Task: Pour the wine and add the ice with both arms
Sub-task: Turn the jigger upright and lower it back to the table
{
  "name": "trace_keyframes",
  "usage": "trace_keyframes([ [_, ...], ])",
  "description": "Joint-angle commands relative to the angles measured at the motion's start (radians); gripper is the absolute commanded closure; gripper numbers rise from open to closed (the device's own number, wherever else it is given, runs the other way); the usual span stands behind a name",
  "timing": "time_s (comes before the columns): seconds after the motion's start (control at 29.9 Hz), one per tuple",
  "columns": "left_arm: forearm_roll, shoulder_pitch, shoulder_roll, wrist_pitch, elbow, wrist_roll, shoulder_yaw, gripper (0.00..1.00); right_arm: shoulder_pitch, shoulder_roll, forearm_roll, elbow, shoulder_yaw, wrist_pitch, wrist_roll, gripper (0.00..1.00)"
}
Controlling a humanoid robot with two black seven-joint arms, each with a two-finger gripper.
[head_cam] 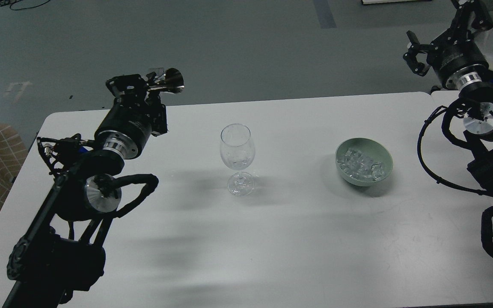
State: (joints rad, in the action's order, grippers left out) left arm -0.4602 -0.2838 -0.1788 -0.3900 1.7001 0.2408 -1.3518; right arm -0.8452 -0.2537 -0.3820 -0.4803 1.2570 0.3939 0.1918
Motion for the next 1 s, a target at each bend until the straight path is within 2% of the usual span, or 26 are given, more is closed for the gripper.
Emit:
trace_keyframes([
  [0.0,0.240,0.017,-0.014,0.026,-0.048,0.000,-0.096,1.00,0.005,0.001,0.000,0.000,-0.001,-0.001,0.000,0.00],
  [0.03,0.253,0.028,-0.015,0.048,-0.068,0.000,-0.102,1.00,0.006,0.001,0.000,0.000,-0.001,-0.001,0.000,0.00],
  [0.1,0.284,0.063,-0.011,0.170,-0.144,-0.003,-0.121,1.00,0.006,0.002,0.000,0.000,-0.001,-0.001,0.000,0.00],
  [0.13,0.284,0.063,-0.011,0.171,-0.145,-0.003,-0.121,1.00,0.006,0.002,0.000,0.000,-0.001,-0.001,0.000,0.00],
  [0.17,0.293,0.067,-0.004,0.210,-0.183,-0.005,-0.145,1.00,0.008,0.002,0.000,0.000,-0.001,-0.001,0.000,0.00],
  [0.27,0.424,0.068,0.007,0.233,-0.282,-0.002,-0.230,1.00,0.011,0.001,0.000,0.000,-0.001,-0.001,0.000,0.00],
  [0.4,0.477,0.066,0.005,0.263,-0.356,-0.012,-0.237,1.00,0.015,0.001,0.000,0.000,-0.001,-0.001,0.000,0.00],
  [0.54,0.488,0.068,0.013,0.404,-0.460,-0.014,-0.244,1.00,0.031,-0.001,0.000,0.000,-0.002,-0.001,0.000,0.00],
  [0.64,0.489,0.068,0.027,0.424,-0.529,-0.015,-0.248,1.00,0.037,-0.004,-0.002,0.000,-0.004,-0.001,0.000,0.00],
  [0.7,0.497,0.068,0.050,0.433,-0.568,-0.032,-0.250,1.00,0.037,-0.015,-0.002,-0.001,-0.008,-0.001,0.000,0.00],
  [0.84,0.511,0.069,0.062,0.515,-0.638,-0.070,-0.248,1.00,0.046,-0.018,-0.003,-0.001,-0.013,-0.001,-0.002,0.00],
  [0.97,0.525,0.072,0.062,0.566,-0.709,-0.075,-0.248,1.00,0.052,-0.018,-0.005,0.000,-0.018,-0.001,-0.002,0.00],
])
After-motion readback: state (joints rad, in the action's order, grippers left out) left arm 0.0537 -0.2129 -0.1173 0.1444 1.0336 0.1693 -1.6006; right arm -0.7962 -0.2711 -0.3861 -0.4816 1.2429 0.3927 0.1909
